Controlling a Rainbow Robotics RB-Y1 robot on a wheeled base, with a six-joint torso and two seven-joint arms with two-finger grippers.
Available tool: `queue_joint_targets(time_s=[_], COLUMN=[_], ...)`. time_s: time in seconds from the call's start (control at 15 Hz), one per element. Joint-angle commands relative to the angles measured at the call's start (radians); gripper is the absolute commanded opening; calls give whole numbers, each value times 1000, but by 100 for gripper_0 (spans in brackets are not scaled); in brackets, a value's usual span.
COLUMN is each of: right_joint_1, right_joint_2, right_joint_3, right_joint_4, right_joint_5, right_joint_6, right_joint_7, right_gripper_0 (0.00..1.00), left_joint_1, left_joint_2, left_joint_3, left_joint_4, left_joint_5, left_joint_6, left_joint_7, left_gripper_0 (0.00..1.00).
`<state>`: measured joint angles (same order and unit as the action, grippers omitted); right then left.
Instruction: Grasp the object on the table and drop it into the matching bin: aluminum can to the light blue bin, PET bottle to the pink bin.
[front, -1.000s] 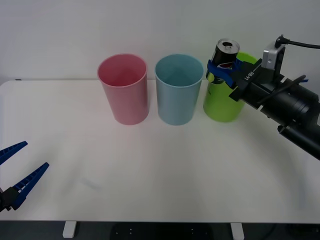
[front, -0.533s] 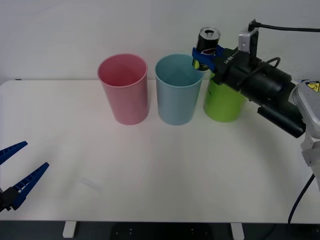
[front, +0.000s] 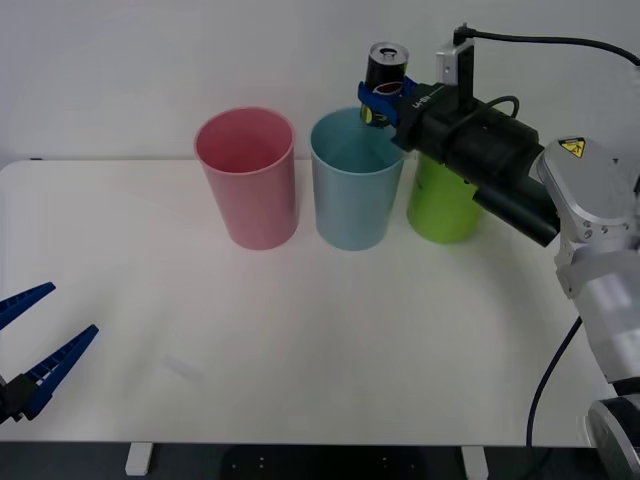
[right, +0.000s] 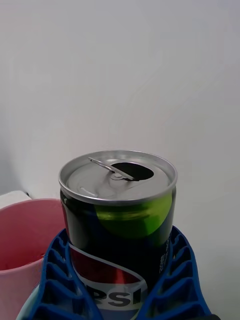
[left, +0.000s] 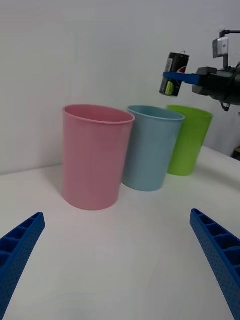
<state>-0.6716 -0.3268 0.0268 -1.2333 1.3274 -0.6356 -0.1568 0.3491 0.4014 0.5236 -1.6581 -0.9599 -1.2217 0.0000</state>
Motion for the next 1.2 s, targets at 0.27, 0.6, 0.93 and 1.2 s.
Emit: queue_joint_targets(time_s=[0.27,0.6,0.93,1.2], right_joint_1=[-25,-25,-25,-23], right_joint_2=[23,22,22,22], right_joint_3=[5,8,8,8], right_joint_4=[32,32,32,32], right_joint_5=[10,12,12,12], right_joint_6=[5,5,5,5], right_joint_7=[0,7,17,13], right_gripper_0=[0,100,100,100], left_joint_1=[0,0,0,0], left_joint_2=[0,0,0,0], left_joint_3=[0,0,0,0], left_joint_4=[0,0,0,0], left_joint_5=[0,0,0,0], left_joint_6=[0,0,0,0], left_joint_7=[0,0,0,0], left_gripper_0=[100,100,100,100])
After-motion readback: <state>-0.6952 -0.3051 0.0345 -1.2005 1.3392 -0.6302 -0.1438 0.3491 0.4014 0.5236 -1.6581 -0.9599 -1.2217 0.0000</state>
